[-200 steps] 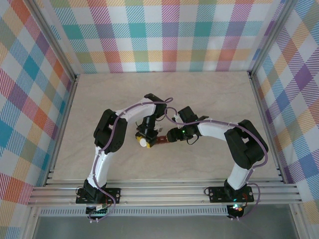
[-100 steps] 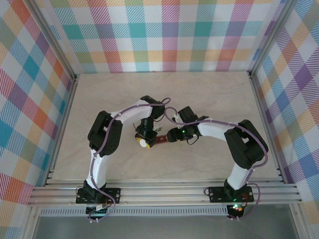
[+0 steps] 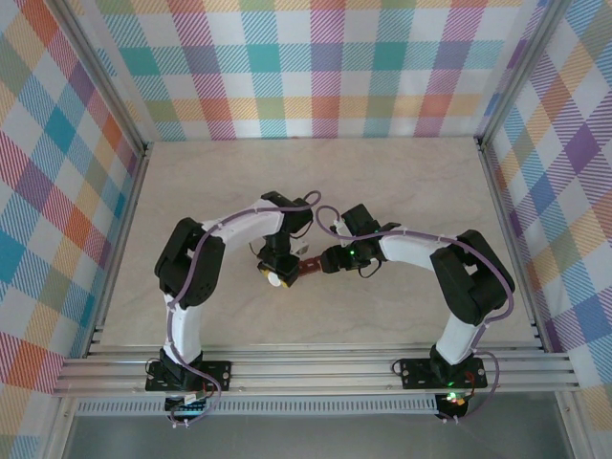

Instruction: Sort the pills into containers

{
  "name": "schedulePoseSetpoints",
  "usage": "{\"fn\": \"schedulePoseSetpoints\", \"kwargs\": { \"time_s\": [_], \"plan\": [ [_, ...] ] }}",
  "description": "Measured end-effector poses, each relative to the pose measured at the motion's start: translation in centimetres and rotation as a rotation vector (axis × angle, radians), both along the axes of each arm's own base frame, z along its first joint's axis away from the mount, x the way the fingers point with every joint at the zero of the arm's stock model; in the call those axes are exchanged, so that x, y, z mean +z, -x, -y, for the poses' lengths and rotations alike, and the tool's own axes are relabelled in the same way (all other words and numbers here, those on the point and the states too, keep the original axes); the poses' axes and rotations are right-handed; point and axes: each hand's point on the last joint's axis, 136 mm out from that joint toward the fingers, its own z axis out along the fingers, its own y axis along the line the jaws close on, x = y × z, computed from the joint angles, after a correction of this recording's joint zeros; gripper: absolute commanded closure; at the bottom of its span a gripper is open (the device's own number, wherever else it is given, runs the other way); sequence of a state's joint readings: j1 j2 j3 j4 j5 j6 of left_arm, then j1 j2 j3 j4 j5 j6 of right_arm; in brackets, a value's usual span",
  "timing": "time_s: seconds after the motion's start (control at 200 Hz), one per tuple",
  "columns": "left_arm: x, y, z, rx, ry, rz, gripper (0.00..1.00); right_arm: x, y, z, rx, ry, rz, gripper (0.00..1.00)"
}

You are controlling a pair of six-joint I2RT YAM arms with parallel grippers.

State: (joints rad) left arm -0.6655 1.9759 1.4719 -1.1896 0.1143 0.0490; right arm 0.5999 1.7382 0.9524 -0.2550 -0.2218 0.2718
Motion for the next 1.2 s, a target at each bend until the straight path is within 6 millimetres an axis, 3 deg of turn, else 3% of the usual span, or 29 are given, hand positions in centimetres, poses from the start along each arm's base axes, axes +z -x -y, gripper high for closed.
{"fn": "schedulePoseSetpoints", "kwargs": {
  "time_s": [0.625,0.89,1.2],
  "plan": [
    [-0.2,-1.0,0.9,0.034,0.094,0.119,1.00,0.1,0.0,0.0,0.001,0.000,0.002,0.34],
    [-0.1,-0.5,0.6,0.039,0.113,0.139,1.00,0.3,0.1,-0.1,0.004,-0.004,0.006,0.33],
    [0.8,-0.5,1.0,0.053,0.182,0.201,1.00,2.8,0.1,-0.1,0.005,-0.043,0.063,0.31]
  ]
}}
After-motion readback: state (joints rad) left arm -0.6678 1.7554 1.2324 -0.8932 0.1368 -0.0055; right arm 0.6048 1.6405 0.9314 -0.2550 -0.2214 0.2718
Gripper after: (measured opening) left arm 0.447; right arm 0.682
